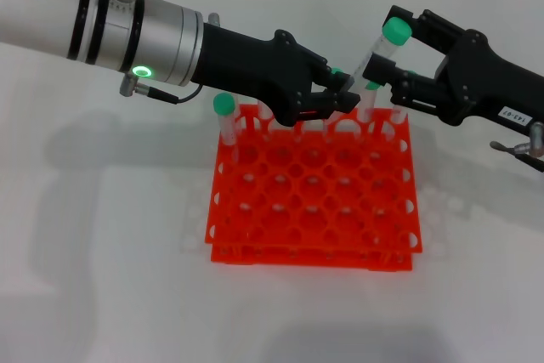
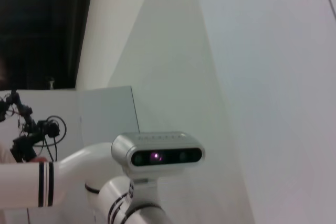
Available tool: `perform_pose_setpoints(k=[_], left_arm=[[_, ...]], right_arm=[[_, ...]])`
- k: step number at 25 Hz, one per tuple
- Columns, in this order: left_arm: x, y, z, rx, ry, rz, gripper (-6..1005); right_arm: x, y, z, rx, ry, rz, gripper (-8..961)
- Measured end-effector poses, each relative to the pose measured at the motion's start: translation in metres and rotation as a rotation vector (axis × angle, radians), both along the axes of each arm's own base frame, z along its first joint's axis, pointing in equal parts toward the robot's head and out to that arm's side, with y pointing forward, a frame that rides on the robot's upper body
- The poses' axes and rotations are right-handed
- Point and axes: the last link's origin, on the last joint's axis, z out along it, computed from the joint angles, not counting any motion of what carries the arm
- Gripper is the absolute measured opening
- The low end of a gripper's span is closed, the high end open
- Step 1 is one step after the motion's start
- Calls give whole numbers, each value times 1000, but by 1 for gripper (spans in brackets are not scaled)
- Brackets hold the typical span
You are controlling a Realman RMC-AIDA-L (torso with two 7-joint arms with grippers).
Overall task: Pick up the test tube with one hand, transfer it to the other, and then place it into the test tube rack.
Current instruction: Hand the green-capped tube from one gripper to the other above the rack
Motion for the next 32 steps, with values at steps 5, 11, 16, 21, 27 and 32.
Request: perform_pose_setpoints(k=[5, 11, 16, 21, 27, 32], left_arm=[[0, 0, -1, 4, 3, -6, 206], [0, 0, -2, 4, 7, -10, 206], [1, -1, -4, -3, 12, -17, 206], [2, -3, -5, -9, 13, -26, 206], [3, -2, -5, -8, 11, -28, 205], [3, -2, -5, -8, 11, -27, 213]], right_arm=[[-1, 2, 4, -28, 30, -25, 803], [-1, 7, 2, -34, 20, -47, 553], [-2, 9, 0, -36, 11, -53, 483], [-2, 9, -1, -38, 8, -55, 440], [-2, 9, -1, -34, 8, -55, 435], [-2, 10, 0, -32, 6, -58, 363]])
